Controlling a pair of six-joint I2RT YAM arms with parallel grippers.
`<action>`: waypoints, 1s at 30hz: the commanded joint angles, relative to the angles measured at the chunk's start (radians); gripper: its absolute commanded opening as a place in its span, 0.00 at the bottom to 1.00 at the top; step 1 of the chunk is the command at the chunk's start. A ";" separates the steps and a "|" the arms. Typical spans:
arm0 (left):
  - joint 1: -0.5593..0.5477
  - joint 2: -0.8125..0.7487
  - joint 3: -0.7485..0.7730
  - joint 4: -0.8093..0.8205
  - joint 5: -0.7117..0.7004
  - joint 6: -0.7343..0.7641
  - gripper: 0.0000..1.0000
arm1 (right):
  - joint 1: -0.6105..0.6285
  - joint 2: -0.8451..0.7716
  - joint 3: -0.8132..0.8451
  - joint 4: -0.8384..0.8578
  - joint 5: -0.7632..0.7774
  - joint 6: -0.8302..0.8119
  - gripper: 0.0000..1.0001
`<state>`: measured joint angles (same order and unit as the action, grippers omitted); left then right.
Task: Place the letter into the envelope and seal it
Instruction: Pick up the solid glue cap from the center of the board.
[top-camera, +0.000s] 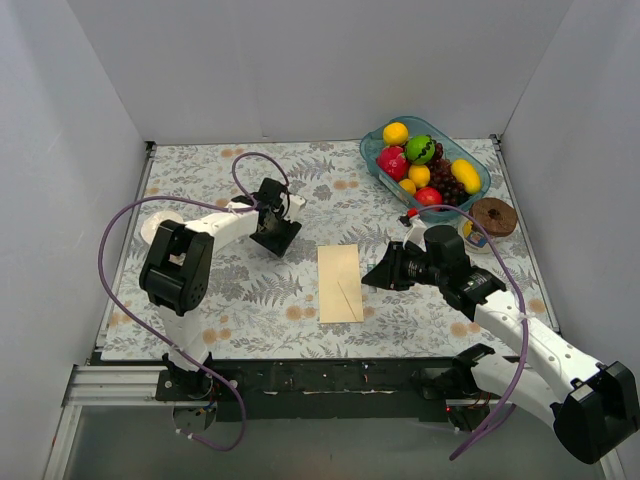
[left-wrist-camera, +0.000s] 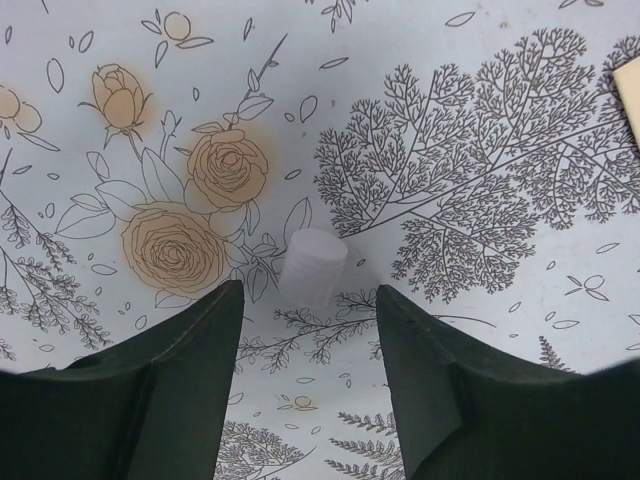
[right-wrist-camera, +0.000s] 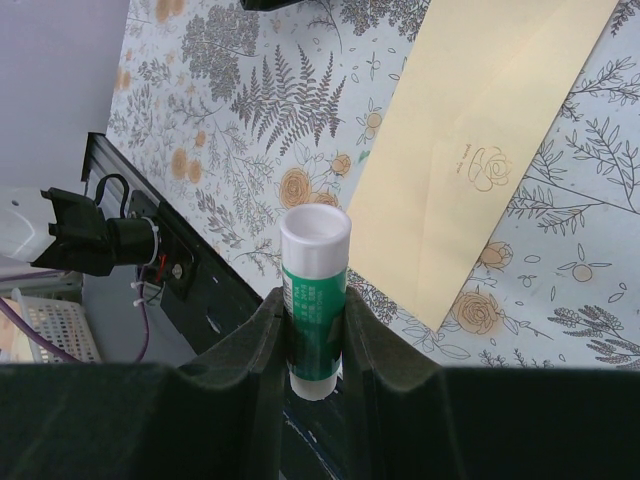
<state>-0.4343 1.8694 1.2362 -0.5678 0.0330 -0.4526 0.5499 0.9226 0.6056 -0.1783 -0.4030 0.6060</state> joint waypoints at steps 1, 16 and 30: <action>-0.001 -0.021 0.043 0.028 -0.021 0.009 0.54 | -0.005 -0.010 -0.001 0.019 -0.008 -0.002 0.01; -0.014 0.030 0.055 0.042 -0.059 0.037 0.50 | -0.007 -0.005 0.002 0.017 -0.008 -0.002 0.01; -0.017 0.065 0.074 0.028 -0.036 0.035 0.23 | -0.007 -0.019 0.000 0.003 0.003 -0.002 0.01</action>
<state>-0.4473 1.9186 1.2858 -0.5297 -0.0097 -0.4236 0.5491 0.9226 0.6056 -0.1829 -0.4023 0.6060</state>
